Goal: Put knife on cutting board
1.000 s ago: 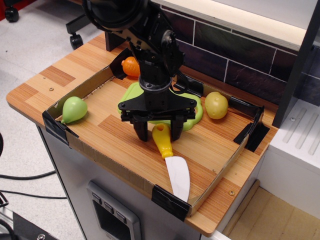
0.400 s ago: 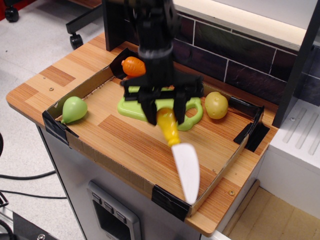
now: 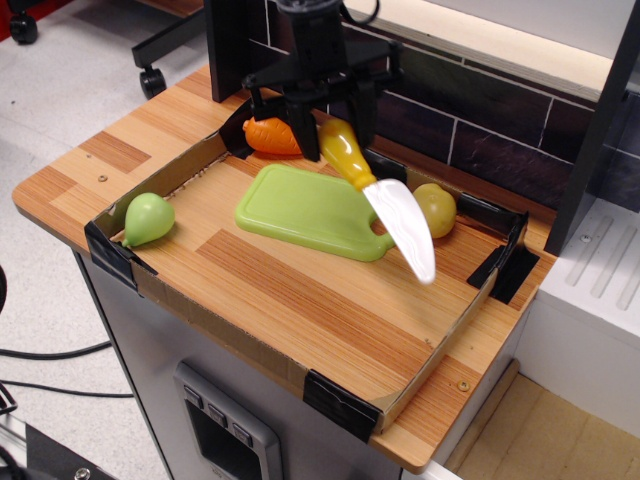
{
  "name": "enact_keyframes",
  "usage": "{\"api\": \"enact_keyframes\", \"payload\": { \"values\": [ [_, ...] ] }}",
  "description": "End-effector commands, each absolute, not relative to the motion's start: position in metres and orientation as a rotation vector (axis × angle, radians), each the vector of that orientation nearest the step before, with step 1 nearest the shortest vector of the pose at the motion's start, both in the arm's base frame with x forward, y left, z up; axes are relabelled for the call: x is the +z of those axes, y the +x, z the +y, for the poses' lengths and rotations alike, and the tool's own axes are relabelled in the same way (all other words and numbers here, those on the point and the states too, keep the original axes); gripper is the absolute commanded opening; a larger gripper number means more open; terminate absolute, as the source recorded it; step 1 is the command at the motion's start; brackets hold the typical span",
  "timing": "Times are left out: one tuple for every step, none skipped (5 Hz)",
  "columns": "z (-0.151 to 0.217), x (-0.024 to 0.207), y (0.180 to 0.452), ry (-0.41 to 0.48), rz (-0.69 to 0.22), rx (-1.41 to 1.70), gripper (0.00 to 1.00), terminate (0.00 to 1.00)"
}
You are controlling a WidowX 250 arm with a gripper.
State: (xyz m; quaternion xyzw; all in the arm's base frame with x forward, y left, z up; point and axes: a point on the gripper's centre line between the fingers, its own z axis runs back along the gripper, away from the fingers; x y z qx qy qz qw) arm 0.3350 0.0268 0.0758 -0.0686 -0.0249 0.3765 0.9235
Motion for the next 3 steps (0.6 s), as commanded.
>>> {"api": "enact_keyframes", "payload": {
  "values": [
    [0.089,0.086,0.352,-0.172,-0.144,1.246,0.0,0.0],
    [0.1,0.081,0.34,-0.212,-0.11,1.291,0.0,0.0],
    [0.101,0.077,0.338,-0.22,-0.078,1.251,0.0,0.0]
  ]
}}
